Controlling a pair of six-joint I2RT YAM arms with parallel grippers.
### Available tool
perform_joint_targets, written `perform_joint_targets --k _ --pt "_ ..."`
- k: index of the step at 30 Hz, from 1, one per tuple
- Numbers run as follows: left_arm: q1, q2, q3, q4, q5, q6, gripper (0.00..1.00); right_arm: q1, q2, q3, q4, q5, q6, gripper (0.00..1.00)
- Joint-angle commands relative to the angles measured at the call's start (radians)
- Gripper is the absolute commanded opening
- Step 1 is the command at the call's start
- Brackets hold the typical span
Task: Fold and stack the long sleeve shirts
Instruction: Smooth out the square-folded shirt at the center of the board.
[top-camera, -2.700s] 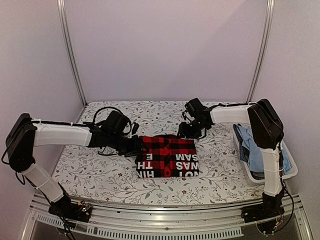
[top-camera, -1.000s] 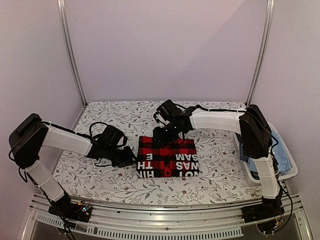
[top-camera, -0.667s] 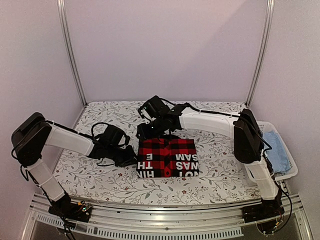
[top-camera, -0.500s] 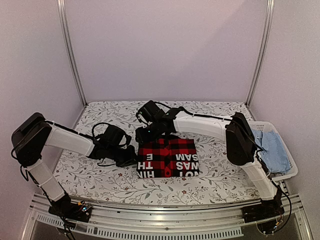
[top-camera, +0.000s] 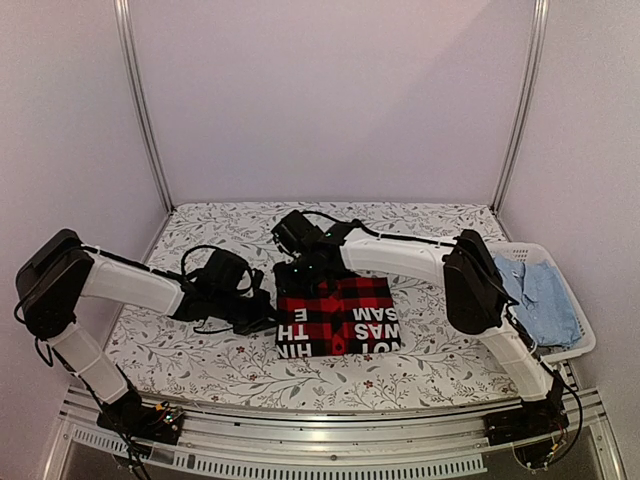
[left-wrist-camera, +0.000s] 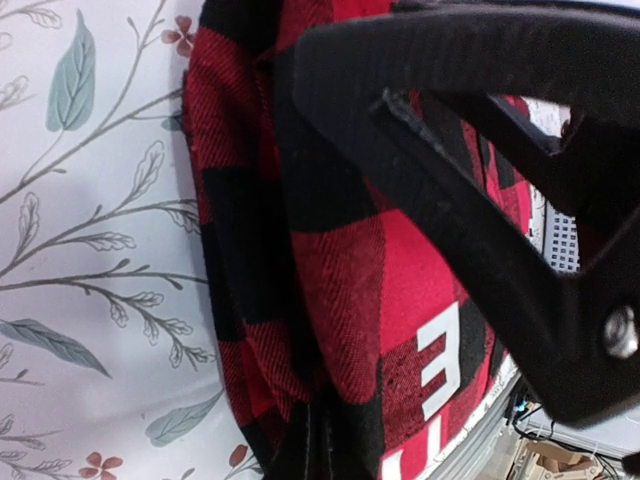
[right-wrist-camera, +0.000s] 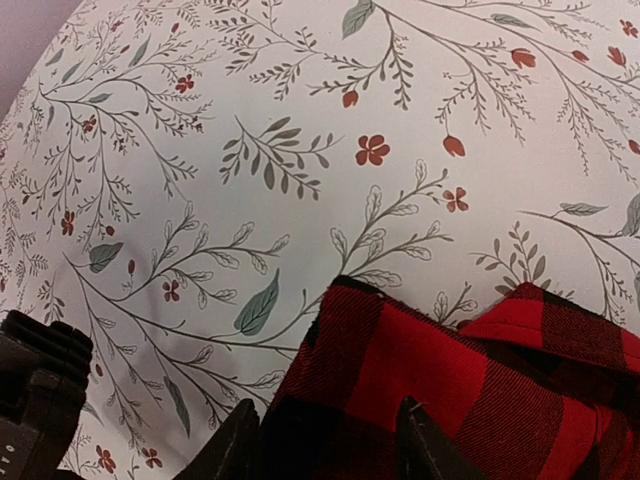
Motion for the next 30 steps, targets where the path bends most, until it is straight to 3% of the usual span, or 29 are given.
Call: perform_joint_targets --k 1,11,22,30 --pt "-0.018 -0.025 -0.018 0.027 0.02 -0.004 0.0 0.026 0.037 0.048 -0.017 0.028 0.012 0.44" --pt "-0.02 -0.04 -0.041 0.043 0.018 -0.015 0.0 0.027 0.059 0.052 -0.044 0.06 0.021 0.31" --pt "-0.03 -0.05 -0.057 0.059 0.032 -0.015 0.0 0.028 0.014 0.054 -0.015 0.04 0.021 0.0" --pt "-0.048 -0.091 -0.08 0.046 0.041 -0.018 0.0 0.027 -0.037 0.053 0.016 0.037 0.033 0.0"
